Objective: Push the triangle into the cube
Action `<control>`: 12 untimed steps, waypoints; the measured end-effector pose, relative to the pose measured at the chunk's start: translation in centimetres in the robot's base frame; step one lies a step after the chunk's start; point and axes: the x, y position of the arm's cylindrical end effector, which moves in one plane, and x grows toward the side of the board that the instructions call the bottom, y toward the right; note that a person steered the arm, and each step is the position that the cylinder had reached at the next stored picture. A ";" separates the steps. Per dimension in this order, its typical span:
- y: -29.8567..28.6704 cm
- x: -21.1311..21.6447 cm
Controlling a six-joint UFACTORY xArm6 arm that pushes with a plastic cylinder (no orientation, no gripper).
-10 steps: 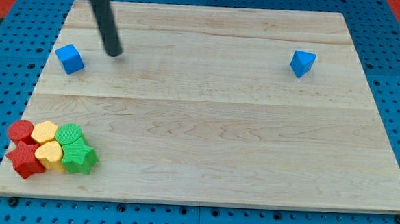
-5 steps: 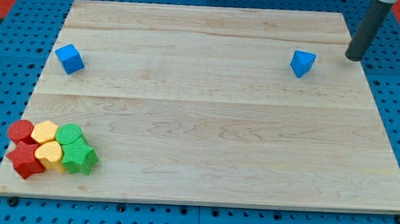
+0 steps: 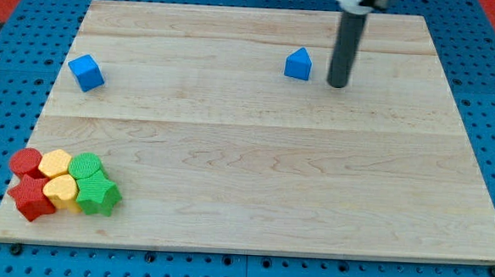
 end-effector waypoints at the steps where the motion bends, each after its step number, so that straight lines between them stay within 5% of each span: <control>1: 1.4 -2.2; 4: -24.7 0.6; 6: -14.5 0.2; 7: -14.2 -2.8; 8: -19.7 -4.8; 10: -30.5 1.3; 12: -25.5 2.2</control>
